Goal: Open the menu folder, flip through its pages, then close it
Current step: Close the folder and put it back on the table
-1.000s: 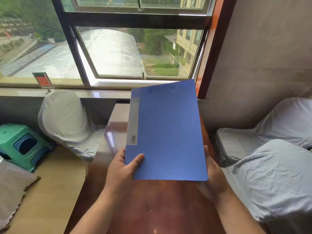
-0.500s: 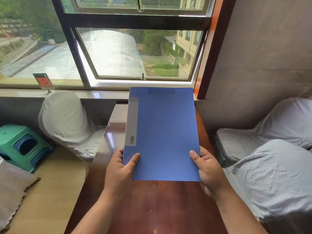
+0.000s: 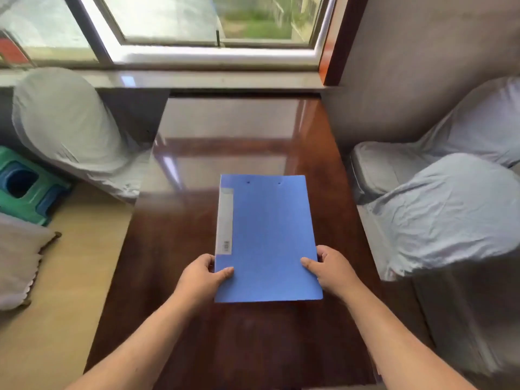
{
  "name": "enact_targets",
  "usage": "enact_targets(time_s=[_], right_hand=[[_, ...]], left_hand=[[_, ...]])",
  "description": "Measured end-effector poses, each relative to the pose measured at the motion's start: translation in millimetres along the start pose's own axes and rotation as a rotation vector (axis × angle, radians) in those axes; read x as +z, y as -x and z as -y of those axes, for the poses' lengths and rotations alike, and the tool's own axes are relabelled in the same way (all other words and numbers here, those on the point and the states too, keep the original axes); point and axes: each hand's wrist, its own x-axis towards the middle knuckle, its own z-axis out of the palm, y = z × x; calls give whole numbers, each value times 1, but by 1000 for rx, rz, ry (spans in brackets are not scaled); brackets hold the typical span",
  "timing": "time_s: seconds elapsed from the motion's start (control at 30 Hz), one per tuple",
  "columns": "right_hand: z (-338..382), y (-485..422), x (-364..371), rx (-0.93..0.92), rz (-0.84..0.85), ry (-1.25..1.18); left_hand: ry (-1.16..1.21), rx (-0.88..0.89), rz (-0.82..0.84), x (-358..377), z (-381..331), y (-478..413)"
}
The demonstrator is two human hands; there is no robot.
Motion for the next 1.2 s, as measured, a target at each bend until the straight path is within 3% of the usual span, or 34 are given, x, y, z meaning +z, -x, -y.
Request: enact_targets(time_s=[0.23,0.4,0.5,0.57,0.63,0.7,1.2], right_hand=[[-121,48,60,225,170,415],[-150,66,75,279,223,626],[-144,74,77,198,125,868],[-136,79,90,40,161,936],[-128,86,112,-79,282,907],[-122,94,132,-81,373,854],[-192,80,49,83,225,748]], left_hand=[[-408,-158,225,76,119,43],[-647,-132,277,92,143,63],[-801,-33,300,92,141,63],[-839,-21,315,93,138,62],[-847,-28,311,95,137,62],[-861,-19,304,98,136,62],[-958,203,412,191,72,50]])
